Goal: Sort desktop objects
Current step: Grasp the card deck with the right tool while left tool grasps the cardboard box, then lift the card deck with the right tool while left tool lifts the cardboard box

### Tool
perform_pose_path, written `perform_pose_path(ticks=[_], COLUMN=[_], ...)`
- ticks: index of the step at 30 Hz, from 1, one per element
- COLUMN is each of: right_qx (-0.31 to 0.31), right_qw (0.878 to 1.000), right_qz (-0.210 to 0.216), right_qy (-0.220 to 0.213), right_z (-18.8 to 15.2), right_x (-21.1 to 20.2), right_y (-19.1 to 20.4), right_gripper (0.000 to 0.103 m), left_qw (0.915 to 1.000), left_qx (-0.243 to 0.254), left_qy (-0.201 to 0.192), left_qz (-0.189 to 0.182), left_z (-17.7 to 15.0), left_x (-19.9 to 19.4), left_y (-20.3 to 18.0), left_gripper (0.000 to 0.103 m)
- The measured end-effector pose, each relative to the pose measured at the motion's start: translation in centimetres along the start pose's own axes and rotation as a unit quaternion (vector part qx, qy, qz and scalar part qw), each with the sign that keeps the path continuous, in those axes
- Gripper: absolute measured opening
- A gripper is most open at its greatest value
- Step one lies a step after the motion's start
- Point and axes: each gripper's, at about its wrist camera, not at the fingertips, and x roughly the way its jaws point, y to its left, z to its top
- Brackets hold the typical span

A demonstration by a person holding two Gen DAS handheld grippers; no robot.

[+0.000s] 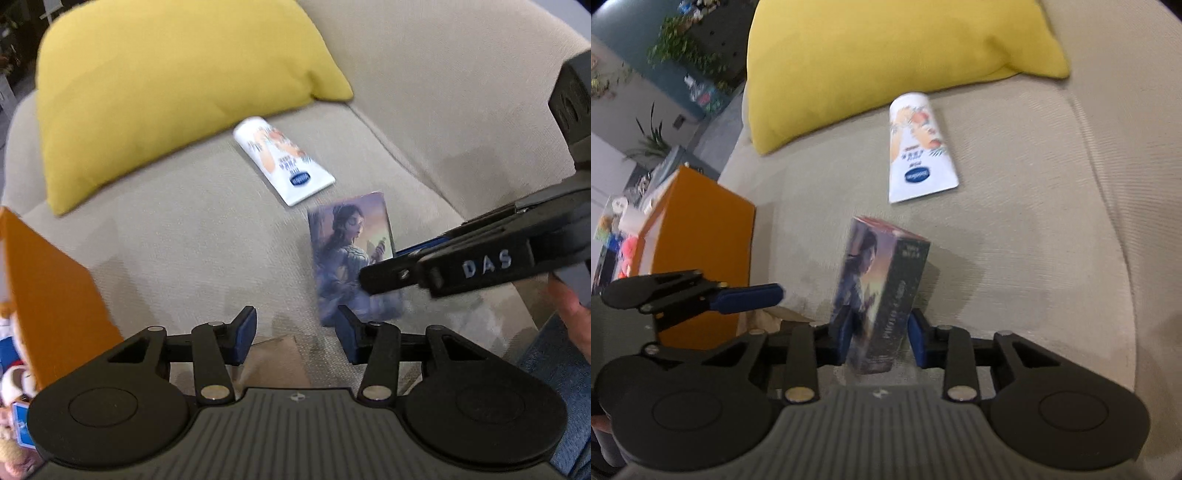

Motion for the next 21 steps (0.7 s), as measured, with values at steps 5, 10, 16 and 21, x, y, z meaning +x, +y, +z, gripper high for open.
perform_pose_path(ticks=[5,10,16,21], right_qx=[-0.003,-0.023,-0.049,-0.088], right_qw=[1.0,0.999,0.998,0.995], right_qz=[-0.02,-0.035,-0.038,-0.054], right_qy=[-0.018,-0.019,-0.011,0.0], right_z=[-0.5,-1.0,-1.5,-2.0], right_x=[-0.7,-1.0,-1.5,-0.9], right_y=[0.5,1.2,1.8,3.1], right_gripper=[0.029,0.029,0.032,0.033], left_qw=[0.9997,0.9977,0.9939,0.9925], left_qx=[-0.009,-0.044,-0.065,-0.077], left_qy=[-0.011,0.025,0.054,0.064], left_qz=[0.022,0.046,0.071,0.071], left_z=[-0.7,-1.2,-1.0,-1.0], left_x=[-1.8,-2.1,-1.7,-0.9], left_y=[0.6,1.2,0.9,0.2], left_gripper=[0.057,0.062,0.066,0.071])
